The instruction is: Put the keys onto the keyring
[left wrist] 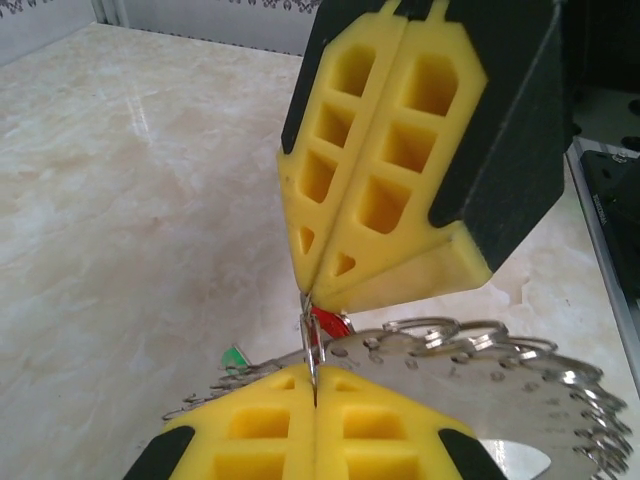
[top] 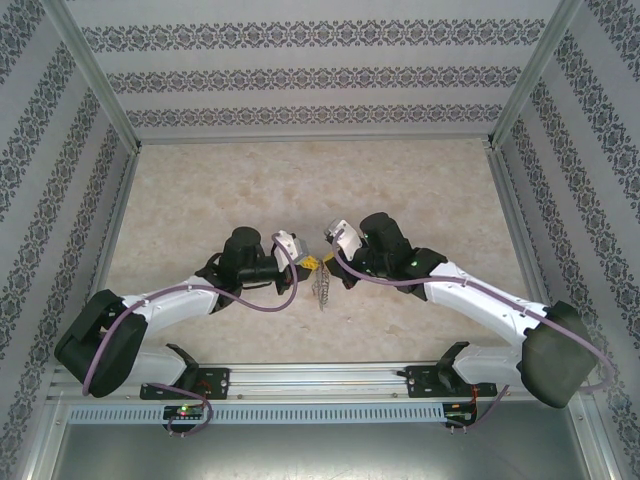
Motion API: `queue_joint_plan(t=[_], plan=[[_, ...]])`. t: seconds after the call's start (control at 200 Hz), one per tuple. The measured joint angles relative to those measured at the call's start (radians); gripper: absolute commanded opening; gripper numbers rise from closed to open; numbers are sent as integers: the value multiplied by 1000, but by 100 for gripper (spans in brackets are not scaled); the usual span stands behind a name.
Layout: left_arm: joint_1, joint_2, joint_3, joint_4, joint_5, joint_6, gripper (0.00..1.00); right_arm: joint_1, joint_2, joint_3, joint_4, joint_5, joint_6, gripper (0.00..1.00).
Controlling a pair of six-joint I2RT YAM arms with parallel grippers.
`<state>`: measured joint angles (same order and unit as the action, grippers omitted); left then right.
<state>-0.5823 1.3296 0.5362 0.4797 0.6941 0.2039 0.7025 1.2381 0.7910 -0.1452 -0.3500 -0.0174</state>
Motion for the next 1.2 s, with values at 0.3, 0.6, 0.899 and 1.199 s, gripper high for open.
queue_joint_plan(t=[0.3, 0.6, 0.899, 1.199], plan=[[-5, 0, -5, 1, -19, 2, 21, 0, -1, 1, 16, -14, 1, 0], [-6, -18, 13, -59, -17, 21, 27, 0, -9, 19, 15, -52, -23, 0], [-6, -32, 55, -130, -15, 49, 28, 0, -10, 25, 5, -59, -39, 0], [-6, -32, 66, -163, -18, 58, 26, 1, -10, 26, 0, -63, -46, 0]])
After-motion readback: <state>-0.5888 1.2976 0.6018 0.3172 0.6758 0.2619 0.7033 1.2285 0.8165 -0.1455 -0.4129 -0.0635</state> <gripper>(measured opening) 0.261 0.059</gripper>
